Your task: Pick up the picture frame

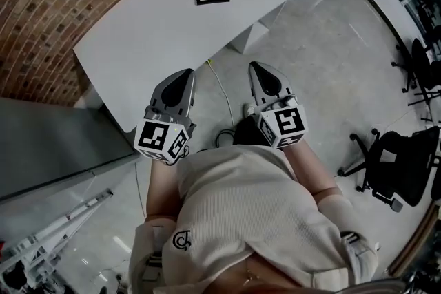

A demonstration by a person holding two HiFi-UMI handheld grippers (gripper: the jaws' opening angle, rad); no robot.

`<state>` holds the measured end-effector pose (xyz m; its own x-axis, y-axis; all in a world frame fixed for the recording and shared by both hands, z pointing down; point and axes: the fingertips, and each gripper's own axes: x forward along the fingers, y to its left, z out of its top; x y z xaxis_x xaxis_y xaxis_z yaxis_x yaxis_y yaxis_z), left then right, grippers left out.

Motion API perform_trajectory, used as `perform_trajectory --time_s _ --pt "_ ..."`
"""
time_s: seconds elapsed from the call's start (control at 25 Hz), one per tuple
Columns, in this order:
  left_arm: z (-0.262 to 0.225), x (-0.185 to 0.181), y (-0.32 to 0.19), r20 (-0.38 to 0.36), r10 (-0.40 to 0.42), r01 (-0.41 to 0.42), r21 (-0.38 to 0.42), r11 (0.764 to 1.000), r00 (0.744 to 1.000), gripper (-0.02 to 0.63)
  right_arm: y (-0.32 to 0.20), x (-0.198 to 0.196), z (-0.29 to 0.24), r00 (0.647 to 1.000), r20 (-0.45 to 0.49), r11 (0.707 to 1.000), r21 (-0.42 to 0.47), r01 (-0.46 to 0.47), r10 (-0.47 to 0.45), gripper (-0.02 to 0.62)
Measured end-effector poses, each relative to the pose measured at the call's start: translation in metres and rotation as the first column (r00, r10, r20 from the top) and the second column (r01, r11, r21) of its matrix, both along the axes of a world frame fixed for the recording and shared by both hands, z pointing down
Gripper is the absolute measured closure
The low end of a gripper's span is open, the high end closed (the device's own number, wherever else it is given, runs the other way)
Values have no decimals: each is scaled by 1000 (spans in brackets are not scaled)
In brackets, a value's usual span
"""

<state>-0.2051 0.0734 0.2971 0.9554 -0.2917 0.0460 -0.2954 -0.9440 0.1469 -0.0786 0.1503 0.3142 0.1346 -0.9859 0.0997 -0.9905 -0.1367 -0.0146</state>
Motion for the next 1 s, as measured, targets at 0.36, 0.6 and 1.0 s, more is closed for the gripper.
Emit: perform_trajectory --time_s 0.36,0.6,1.0 --pt "14 125 -50 -5 -152 152 -76 986 988 594 -56 139 29 993 4 988 -96 117 -117 588" --pt "19 173 -76 23 -272 273 -35 961 962 594 -88 199 46 977 7 968 -134 214 -215 588" --pt "45 181 -115 94 -405 412 -79 908 910 594 -156 219 60 946 51 938 -118 325 -321 588"
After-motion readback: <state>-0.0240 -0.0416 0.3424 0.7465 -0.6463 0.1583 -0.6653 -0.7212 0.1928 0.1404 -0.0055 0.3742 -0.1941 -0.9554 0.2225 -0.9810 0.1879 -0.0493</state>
